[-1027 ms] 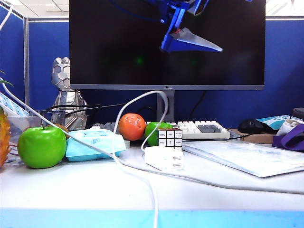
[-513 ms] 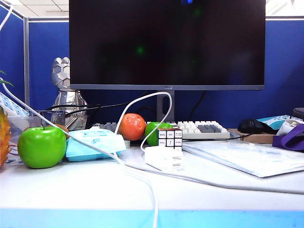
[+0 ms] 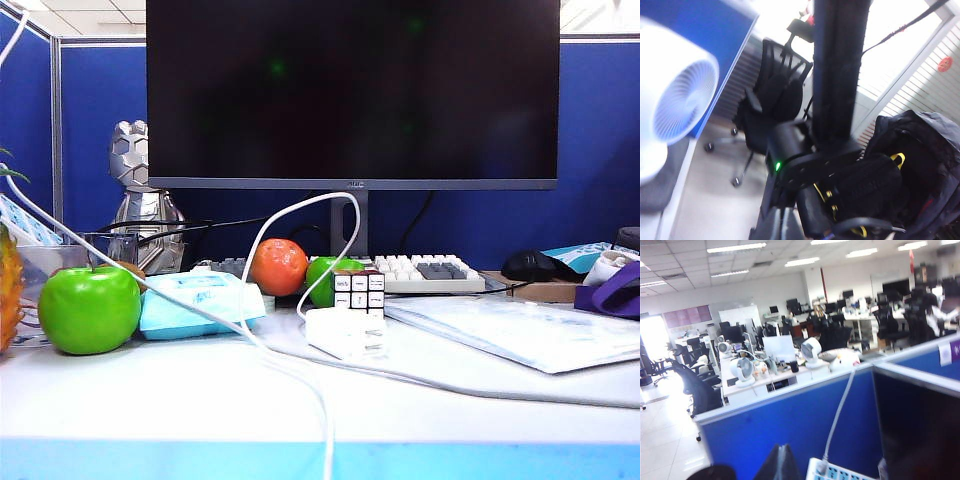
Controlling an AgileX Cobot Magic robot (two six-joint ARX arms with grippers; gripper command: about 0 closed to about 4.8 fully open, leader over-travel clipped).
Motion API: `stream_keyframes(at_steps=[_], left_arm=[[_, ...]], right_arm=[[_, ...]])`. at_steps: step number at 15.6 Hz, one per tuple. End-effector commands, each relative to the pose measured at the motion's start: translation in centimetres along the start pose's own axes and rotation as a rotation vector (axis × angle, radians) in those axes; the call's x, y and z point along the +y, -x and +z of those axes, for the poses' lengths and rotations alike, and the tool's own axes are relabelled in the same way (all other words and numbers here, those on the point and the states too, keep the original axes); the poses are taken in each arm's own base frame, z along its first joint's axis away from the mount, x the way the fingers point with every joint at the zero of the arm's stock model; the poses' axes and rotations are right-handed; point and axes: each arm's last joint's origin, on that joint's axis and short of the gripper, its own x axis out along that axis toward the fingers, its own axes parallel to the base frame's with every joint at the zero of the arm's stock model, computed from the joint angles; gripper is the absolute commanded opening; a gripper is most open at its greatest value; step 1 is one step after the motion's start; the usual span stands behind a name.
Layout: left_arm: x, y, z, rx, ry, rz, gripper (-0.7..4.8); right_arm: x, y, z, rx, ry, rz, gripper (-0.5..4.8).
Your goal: Pick up the Type-C charging cable and the charging base, insert one end of the Type-C charger into the corresponding slot on the base, and finally place the plugged-in charger back on the table.
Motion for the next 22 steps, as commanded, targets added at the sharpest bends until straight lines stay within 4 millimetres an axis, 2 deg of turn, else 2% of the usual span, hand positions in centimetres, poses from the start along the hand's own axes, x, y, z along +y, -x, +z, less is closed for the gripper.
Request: stream_keyframes(at_steps=[1,2,5,6,7,8,11,14,15,16,17,18,20,22], left_arm=[[-5.2,2.0,1.6,-0.099,-0.092,0.043,0.21],[-7.0,2.8,1.9,-0.134,-0.127,0.063,0.21],[-14.6,7.3,2.5,-0.32,-0.283,0.205,0.21],[-16.0,8.1,2.3,-0.347,-0.309,0.235,0.21],[-18.7,9.5,1.6,-0.391,-0.341,0.313,0.21],[-20.3,10.4,0.8,-0.399,-0.372,0.368,0.21],[-25.8,13.8,-3.2,-0.424,-0.407,0.632,0.21],[-30.9,17.0,-7.3,-0.512,-0.396,0.782,0.21],[-32.9,18.3,-9.4,-0.543,-0.394,0.829,0.21],[-33.9,19.1,-10.8,-0.557,-0.389,0.869,0.21],[-35.3,20.4,-13.7,-0.532,-0.394,0.979,0.21],[-35.8,21.1,-15.4,-0.496,-0.379,1.054,0.21],[-35.8,21.6,-16.9,-0.425,-0.364,1.15,0.21],[-35.1,21.5,-17.0,-0.384,-0.359,1.229,0.21]], right_arm=[[3.9,2.0,0.5,0.037,0.016,-0.022,-0.05],[4.7,2.5,0.4,0.056,0.038,-0.042,-0.06],[9.3,5.6,-0.2,0.118,0.121,-0.225,-0.06],[10.1,6.2,-0.3,0.126,0.131,-0.261,-0.06],[11.8,7.3,-0.6,0.143,0.148,-0.326,-0.05],[12.8,8.0,-0.8,0.154,0.153,-0.351,-0.05],[16.8,10.4,-1.0,0.138,0.176,-0.382,-0.06],[20.2,12.4,-1.0,0.094,0.221,-0.371,-0.06],[20.9,12.8,-1.1,0.089,0.221,-0.37,-0.05],[21.1,13.0,-1.1,0.087,0.233,-0.371,-0.05],[20.8,12.9,-1.1,0.093,0.255,-0.409,-0.06],[20.0,12.5,-1.3,0.118,0.25,-0.423,-0.06],[18.0,11.5,-1.8,0.177,0.206,-0.462,-0.05],[15.7,10.5,-2.6,0.252,0.148,-0.485,-0.06]])
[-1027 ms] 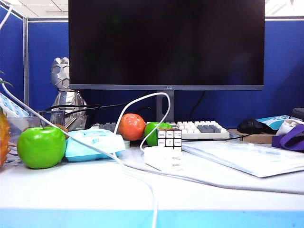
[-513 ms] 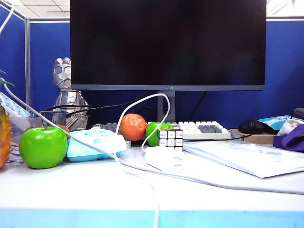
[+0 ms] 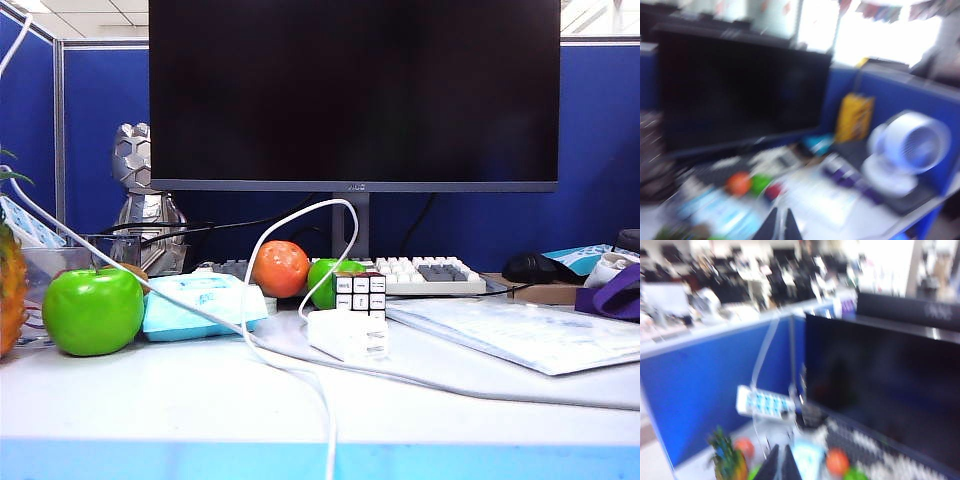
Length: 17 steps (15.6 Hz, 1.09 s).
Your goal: Pick up the Type-C charging cable and the charging base, insert one end of the Type-C charger into the corresponding slot on the base, and finally place the plugged-in charger back on the table.
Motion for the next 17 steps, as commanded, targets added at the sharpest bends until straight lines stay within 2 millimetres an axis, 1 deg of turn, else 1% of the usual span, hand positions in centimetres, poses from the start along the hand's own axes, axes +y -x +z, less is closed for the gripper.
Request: stream_keyframes(at_steps=[1,2,4,5,7,9,10,12,13,14,16,17], left_arm=[[0.2,-1.8,-0.7,0.06,-0.091,0.087,0.21],[0.2,-2.9,-1.1,0.075,-0.091,0.087,0.21],[0.2,-5.7,-1.9,0.086,-0.091,0.075,0.21],[0.1,-8.2,-2.9,0.086,-0.087,0.028,0.21],[0.1,-11.6,-4.8,0.083,-0.079,-0.014,0.21],[0.3,-14.7,-7.6,0.116,-0.076,-0.011,0.21],[0.5,-16.5,-9.9,0.151,-0.077,-0.005,0.21],[0.7,-18.6,-12.8,0.169,-0.077,-0.004,0.21],[0.9,-19.4,-14.1,0.17,-0.058,-0.003,0.21],[1.0,-20.3,-15.9,0.18,-0.036,-0.007,0.21],[1.4,-21.3,-19.1,0.217,-0.037,-0.003,0.21],[1.5,-21.6,-20.2,0.228,-0.037,-0.004,0.21]], right_arm=[[-2.2,-3.2,-1.7,0.138,-0.061,-0.024,-0.05],[-2.7,-4.0,-2.5,0.189,-0.072,-0.023,-0.06],[-3.6,-5.3,-4.5,0.287,-0.126,-0.022,-0.05],[-4.3,-6.2,-6.3,0.36,-0.144,-0.05,-0.05],[-4.8,-6.8,-8.4,0.389,-0.143,-0.069,-0.06],[-4.9,-6.8,-10.9,0.349,-0.117,-0.074,-0.06],[-4.7,-6.5,-12.6,0.307,-0.091,-0.079,-0.06],[-4.4,-5.8,-15.6,0.222,-0.032,-0.109,-0.06],[-4.3,-5.5,-17.5,0.181,-0.007,-0.127,-0.06],[-4.1,-4.9,-20.4,0.159,0.009,-0.166,-0.06],[-4.1,-4.4,-26.1,0.215,-0.076,-0.242,-0.05],[-4.1,-4.4,-28.1,0.247,-0.105,-0.251,-0.05]])
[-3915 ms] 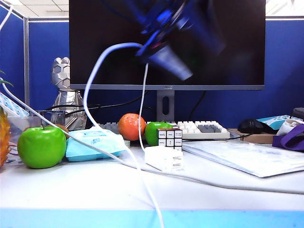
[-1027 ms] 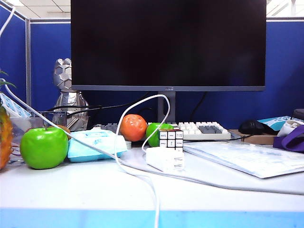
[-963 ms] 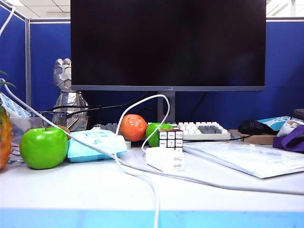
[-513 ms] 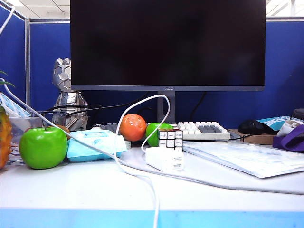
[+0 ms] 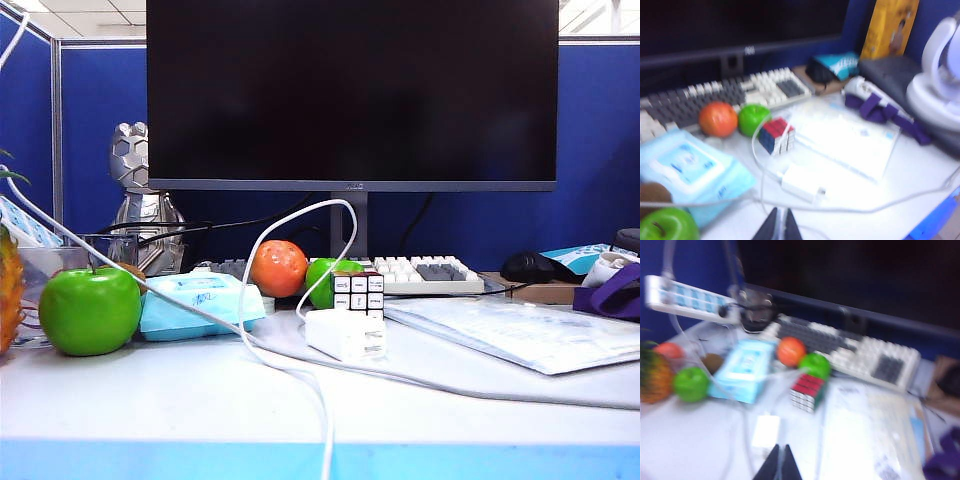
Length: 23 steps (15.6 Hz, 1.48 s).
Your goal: Pick up the Type-C charging cable and the charging base, insert one end of the Type-C charger into the corresponding slot on the base, and finally place the plugged-in charger back on the table.
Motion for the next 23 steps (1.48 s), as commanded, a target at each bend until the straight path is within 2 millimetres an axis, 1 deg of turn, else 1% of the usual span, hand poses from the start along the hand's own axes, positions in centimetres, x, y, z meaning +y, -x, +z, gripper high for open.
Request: stream_keyframes(at_steps=[1,3,5,6,10,11,12,14,16,17,18,19,20,21,23], left_arm=[[0.1,-1.6,-2.8,0.002,0.004,-0.019,0.19],[0.2,-2.4,-5.0,0.059,0.009,-0.044,0.16],[0.3,-2.8,-6.2,0.078,0.034,-0.055,0.18],[0.3,-2.9,-6.6,0.089,0.041,-0.059,0.18],[0.3,-2.9,-6.6,0.088,0.049,-0.048,0.16],[0.4,-3.0,-6.6,0.089,0.047,-0.008,0.16],[0.4,-3.1,-6.6,0.086,0.041,-0.006,0.16],[0.4,-3.3,-6.5,0.029,-0.007,-0.013,0.16],[0.5,-3.5,-7.1,-0.026,-0.029,-0.006,0.16],[0.7,-3.3,-7.5,-0.045,-0.029,0.026,0.16],[1.6,-2.8,-9.2,-0.05,-0.014,0.12,0.16],[2.1,-2.6,-10.0,-0.055,-0.008,0.158,0.17],[2.9,-2.0,-11.1,-0.08,0.003,0.23,0.17],[3.8,-1.3,-12.0,-0.126,0.009,0.298,0.16],[4.8,-0.6,-13.0,-0.172,0.013,0.36,0.16]], right_arm=[[-0.4,-1.3,-6.1,0.095,-0.085,-0.059,-0.06],[-0.6,-2.3,-10.0,0.177,-0.118,-0.085,-0.05],[-0.8,-2.9,-12.2,0.218,-0.13,-0.084,-0.05],[-0.9,-3.3,-12.6,0.195,-0.123,-0.079,-0.05],[-0.9,-3.3,-12.6,0.197,-0.125,-0.071,-0.05],[-0.9,-3.3,-12.6,0.198,-0.125,-0.073,-0.05],[-0.9,-3.3,-12.6,0.199,-0.125,-0.073,-0.05],[-0.8,-3.3,-12.6,0.199,-0.125,-0.072,-0.05],[-0.9,-3.3,-12.6,0.199,-0.125,-0.072,-0.05],[-0.8,-3.3,-12.6,0.199,-0.125,-0.072,-0.05],[-0.9,-3.3,-12.6,0.199,-0.125,-0.072,-0.05],[-0.9,-3.3,-12.6,0.199,-0.125,-0.072,-0.05],[-0.8,-3.3,-12.6,0.199,-0.125,-0.072,-0.05],[-0.8,-3.3,-12.6,0.198,-0.125,-0.072,-0.05],[-0.9,-3.3,-12.6,0.199,-0.125,-0.072,-0.05]])
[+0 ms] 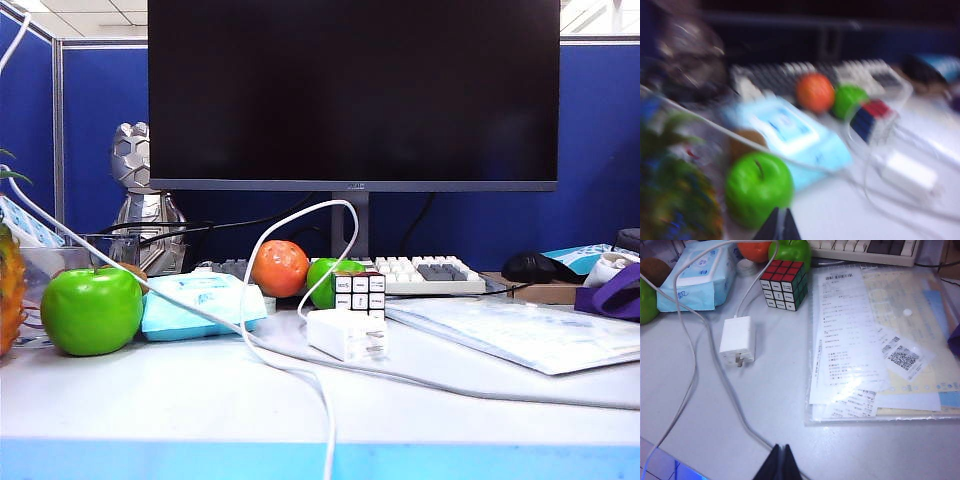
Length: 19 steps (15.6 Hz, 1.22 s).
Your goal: Pick up the Type-C charging cable and the charging base, insert one end of the Type-C charger into the corresponding slot on the base, and finally place the plugged-in charger back on the table.
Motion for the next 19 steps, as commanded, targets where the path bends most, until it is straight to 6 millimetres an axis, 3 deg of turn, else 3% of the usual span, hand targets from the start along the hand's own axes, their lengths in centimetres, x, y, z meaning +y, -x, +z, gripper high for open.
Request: stream_keyframes(at_steps=[1,6,9,13,19], left_arm=[[1.6,0.4,-1.5,-0.048,0.004,0.106,0.16],[3.7,0.8,-4.3,0.169,0.011,0.316,0.16],[4.0,0.9,-4.3,0.187,-0.122,0.336,-0.06],[3.9,1.1,-3.9,0.114,-0.017,0.345,0.01],[3.9,1.1,-3.9,0.112,-0.017,0.345,0.02]], right_arm=[[0.0,0.1,0.3,-0.016,0.002,0.002,-0.05],[0.0,0.1,0.3,-0.017,0.003,0.002,-0.05],[0.0,0.1,0.3,-0.017,0.003,0.002,-0.05],[0.0,0.1,0.3,-0.017,0.003,0.002,-0.05],[0.0,0.1,0.3,-0.017,0.003,0.002,-0.05]])
